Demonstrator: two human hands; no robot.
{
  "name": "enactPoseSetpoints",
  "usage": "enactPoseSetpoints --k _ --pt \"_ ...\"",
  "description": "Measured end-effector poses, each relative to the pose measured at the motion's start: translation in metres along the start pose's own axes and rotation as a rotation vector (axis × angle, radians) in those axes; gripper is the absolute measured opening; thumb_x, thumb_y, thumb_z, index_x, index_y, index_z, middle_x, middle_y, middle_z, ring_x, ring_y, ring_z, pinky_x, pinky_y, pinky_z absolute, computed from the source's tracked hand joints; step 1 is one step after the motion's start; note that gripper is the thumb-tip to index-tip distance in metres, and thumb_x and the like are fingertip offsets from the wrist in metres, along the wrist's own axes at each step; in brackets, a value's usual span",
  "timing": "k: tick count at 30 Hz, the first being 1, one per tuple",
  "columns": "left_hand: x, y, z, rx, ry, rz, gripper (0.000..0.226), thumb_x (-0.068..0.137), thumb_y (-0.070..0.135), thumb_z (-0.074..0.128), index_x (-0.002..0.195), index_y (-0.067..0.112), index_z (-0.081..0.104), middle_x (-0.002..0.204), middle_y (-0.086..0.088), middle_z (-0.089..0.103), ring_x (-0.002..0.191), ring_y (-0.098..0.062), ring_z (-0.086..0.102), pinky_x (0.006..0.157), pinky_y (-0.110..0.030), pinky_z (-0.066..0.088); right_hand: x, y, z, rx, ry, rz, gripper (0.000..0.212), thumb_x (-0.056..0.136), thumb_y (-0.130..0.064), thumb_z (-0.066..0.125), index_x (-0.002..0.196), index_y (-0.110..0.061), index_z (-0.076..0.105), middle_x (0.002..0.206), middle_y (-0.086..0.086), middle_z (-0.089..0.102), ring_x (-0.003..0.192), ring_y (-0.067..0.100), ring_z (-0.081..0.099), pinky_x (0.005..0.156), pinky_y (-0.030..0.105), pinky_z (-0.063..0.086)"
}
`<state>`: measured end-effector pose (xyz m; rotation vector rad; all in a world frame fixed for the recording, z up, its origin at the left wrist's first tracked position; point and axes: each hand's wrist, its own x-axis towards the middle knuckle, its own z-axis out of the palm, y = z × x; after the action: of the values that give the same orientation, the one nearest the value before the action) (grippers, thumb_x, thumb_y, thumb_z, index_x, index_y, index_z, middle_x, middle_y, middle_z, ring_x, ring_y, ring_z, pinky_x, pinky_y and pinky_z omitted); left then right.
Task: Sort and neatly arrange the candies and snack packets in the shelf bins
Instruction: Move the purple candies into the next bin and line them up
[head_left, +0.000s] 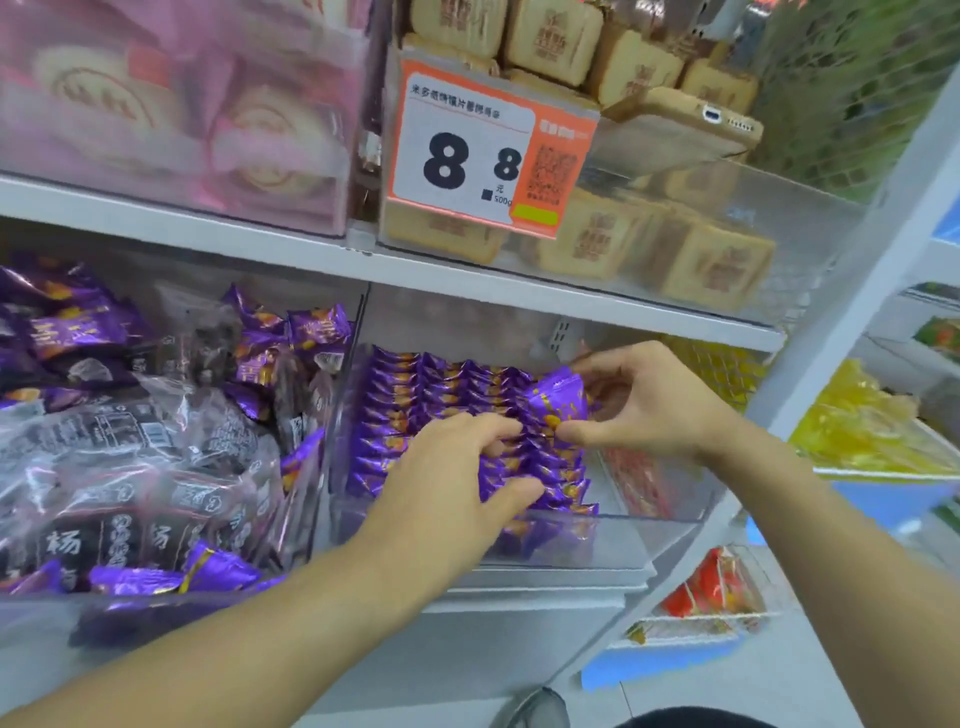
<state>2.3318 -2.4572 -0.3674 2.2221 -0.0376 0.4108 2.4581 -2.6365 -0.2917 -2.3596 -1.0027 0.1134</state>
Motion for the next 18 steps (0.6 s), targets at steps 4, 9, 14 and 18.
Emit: enactPoseSetpoints --k 4,9,14,18 --pt "0.0 -0.006 0.006 0.157 -0.125 0.028 0.023 0.079 0.045 0.076 0.096 0.036 0.063 0.095 0.018 0.057 0.093 -0.002 0.047 0.092 -0.025 0.041 0.032 0.041 -0.015 -0.295 -0.018 0.091 0.049 0.062 -0.041 0.088 0.105 -0.026 0.07 0.087 -0.013 0.067 0.076 -0.005 0.059 0.072 0.019 0.041" --pt "0.006 -0.015 0.008 0.107 -0.131 -0.03 0.025 0.072 0.042 0.083 0.067 0.032 0.061 0.068 0.018 0.058 0.071 -0.003 0.057 0.073 -0.031 0.053 0.07 0.092 -0.027 -0.532 -0.131 0.161 0.05 0.059 -0.04 0.088 0.1 -0.024 0.063 0.092 -0.007 0.064 0.093 0.022 0.066 0.078 0.033 0.051" --pt "0.012 -0.02 0.005 0.02 -0.182 -0.072 0.02 0.07 0.034 0.086 0.066 0.024 0.07 0.057 0.012 0.065 0.056 0.003 0.058 0.062 -0.022 0.051 0.09 0.098 -0.015 -0.641 -0.256 0.218 0.046 0.054 -0.017 0.096 0.09 -0.016 0.067 0.081 -0.001 0.061 0.079 0.022 0.06 0.061 0.026 0.042" --pt "0.012 -0.021 0.005 -0.012 -0.197 -0.089 0.018 0.07 0.033 0.086 0.065 0.024 0.071 0.056 0.013 0.066 0.055 0.003 0.06 0.059 -0.021 0.05 0.098 0.104 0.0 -0.695 -0.339 0.331 0.065 0.058 -0.025 0.096 0.114 -0.01 0.067 0.106 0.006 0.065 0.097 0.025 0.062 0.075 0.028 0.05"
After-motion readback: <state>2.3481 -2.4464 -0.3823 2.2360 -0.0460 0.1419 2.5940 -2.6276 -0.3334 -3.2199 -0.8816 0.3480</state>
